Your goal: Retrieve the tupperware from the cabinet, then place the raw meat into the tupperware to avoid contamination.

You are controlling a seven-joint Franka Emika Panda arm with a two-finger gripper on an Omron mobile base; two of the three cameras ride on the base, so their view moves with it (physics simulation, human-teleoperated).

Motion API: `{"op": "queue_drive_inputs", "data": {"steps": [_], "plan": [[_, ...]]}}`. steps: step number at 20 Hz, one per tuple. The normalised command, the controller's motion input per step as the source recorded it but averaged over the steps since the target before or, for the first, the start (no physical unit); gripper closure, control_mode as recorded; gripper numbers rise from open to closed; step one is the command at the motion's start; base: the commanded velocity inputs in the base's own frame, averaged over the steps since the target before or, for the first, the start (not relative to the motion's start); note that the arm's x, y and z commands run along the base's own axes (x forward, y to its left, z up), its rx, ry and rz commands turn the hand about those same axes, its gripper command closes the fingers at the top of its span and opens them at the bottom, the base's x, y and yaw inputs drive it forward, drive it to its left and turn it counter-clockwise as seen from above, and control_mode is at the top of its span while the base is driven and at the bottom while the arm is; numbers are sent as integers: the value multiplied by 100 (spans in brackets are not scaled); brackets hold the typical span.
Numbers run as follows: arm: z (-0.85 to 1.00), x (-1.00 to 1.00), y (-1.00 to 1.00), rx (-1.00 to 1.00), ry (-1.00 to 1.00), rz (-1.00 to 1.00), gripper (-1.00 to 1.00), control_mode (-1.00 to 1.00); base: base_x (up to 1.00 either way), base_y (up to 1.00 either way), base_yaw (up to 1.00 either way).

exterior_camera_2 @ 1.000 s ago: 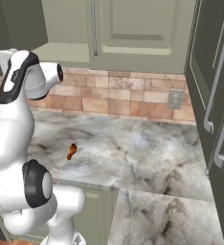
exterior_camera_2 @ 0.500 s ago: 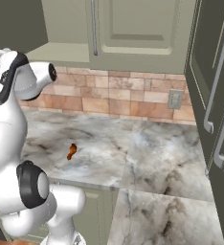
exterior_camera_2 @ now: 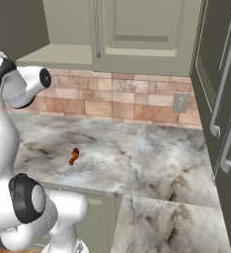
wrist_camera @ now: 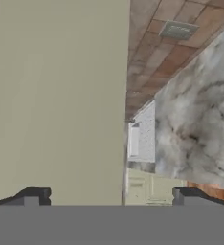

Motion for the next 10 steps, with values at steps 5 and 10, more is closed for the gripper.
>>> {"op": "queue_drive_inputs", "data": {"steps": [5,10], "plan": [[-51,0,74,-16,-12,-19,-100,-100,0,0,0],[-57,0,79,-17,-8,-20,-100,-100,0,0,0]]}}
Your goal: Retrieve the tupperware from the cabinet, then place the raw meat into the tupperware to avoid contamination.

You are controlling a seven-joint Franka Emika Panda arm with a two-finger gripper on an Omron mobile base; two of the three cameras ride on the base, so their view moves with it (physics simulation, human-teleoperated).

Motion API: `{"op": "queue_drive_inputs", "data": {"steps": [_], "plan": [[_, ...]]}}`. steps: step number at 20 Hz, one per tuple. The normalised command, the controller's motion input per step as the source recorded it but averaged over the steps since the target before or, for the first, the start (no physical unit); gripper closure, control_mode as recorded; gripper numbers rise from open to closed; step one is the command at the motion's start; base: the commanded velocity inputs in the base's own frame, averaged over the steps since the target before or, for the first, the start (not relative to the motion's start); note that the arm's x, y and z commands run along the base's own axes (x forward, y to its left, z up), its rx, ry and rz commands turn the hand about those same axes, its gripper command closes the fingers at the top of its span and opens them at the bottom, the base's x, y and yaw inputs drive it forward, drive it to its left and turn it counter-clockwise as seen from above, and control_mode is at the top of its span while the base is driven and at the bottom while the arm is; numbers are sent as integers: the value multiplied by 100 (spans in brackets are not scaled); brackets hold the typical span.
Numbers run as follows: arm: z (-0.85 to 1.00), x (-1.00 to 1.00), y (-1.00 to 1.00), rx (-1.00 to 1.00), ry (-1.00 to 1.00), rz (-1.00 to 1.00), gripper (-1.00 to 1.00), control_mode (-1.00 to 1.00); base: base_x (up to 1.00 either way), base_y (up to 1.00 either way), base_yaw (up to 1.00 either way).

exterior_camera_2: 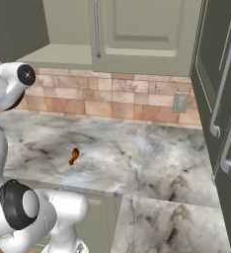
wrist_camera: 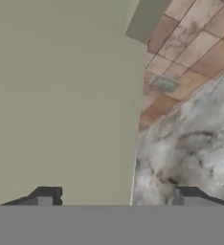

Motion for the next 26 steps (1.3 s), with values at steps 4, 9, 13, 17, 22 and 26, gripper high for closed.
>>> {"op": "queue_drive_inputs", "data": {"steps": [4,9,13,17,22,26], "plan": [[-47,-4,27,-9,0,-17,-100,-100,0,0,0],[-26,-23,-62,1,7,-5,-100,-100,0,0,0],[-20,-40,-86,3,4,-1,-100,-100,0,0,0],[-28,-55,-82,0,4,0,-100,-100,0,0,0],[-34,-59,-49,-9,6,3,-100,-100,0,0,0],[-28,-59,-26,-17,1,8,-100,-100,0,0,0]]}}
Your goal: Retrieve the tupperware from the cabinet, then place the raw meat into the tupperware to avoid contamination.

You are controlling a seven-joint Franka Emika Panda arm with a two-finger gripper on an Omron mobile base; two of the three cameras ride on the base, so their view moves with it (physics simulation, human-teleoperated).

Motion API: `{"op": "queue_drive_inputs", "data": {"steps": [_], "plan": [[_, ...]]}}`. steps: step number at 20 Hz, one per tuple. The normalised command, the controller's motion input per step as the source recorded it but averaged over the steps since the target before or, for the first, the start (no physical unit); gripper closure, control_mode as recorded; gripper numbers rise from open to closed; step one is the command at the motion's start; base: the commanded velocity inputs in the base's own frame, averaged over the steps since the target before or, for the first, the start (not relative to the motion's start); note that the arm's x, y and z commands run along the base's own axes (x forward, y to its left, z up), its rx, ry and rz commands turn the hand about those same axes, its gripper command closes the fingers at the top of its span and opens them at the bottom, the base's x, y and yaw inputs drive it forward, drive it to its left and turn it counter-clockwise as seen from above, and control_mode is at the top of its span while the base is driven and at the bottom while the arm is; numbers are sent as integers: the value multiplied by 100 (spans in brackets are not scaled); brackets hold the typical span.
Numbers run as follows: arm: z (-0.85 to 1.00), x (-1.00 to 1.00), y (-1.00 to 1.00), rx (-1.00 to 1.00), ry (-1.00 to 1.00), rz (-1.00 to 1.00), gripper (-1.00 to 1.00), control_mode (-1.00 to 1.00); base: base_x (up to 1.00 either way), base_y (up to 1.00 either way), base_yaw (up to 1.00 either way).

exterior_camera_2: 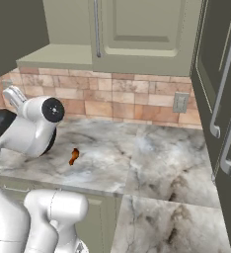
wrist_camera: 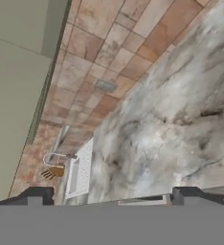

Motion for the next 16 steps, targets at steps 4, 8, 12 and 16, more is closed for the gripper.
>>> {"op": "queue_drive_inputs", "data": {"steps": [4,8,12,16], "plan": [[-24,-47,-10,-23,1,9,-100,-100,0,0,0],[-10,-37,-4,-24,0,7,-100,-100,0,0,0],[1,-36,-6,-19,-11,5,-100,-100,0,0,0],[8,-29,-12,-15,-21,4,-100,-100,0,0,0]]}}
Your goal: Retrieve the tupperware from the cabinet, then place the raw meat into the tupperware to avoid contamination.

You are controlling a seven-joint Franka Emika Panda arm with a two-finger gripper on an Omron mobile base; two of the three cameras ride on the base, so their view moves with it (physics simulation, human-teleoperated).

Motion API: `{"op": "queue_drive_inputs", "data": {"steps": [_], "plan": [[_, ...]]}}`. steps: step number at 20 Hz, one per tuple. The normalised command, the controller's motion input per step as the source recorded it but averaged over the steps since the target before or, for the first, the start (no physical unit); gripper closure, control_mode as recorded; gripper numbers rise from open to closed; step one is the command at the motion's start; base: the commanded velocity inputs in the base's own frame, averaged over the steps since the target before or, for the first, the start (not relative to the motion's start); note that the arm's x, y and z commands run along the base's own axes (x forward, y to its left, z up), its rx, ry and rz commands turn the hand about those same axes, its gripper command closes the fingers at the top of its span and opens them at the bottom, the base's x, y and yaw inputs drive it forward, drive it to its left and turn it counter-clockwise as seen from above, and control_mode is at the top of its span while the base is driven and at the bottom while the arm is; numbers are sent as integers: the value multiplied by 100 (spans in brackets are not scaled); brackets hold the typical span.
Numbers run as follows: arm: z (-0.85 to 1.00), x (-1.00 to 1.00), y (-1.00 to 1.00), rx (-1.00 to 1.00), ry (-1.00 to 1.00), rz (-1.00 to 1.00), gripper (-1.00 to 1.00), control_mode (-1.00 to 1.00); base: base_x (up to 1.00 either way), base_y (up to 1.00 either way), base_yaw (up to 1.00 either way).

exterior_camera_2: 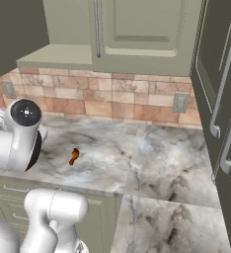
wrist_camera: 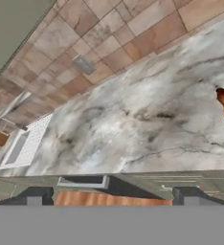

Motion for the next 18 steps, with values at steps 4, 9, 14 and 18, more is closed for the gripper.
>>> {"op": "queue_drive_inputs", "data": {"steps": [4,9,14,18], "plan": [[15,-18,-24,-9,-22,3,-100,-100,0,0,0],[18,-4,-26,-6,-19,0,-100,-100,0,0,0],[24,1,-27,0,-15,0,-100,-100,0,0,0],[28,2,-28,0,-15,0,-100,-100,0,0,0]]}}
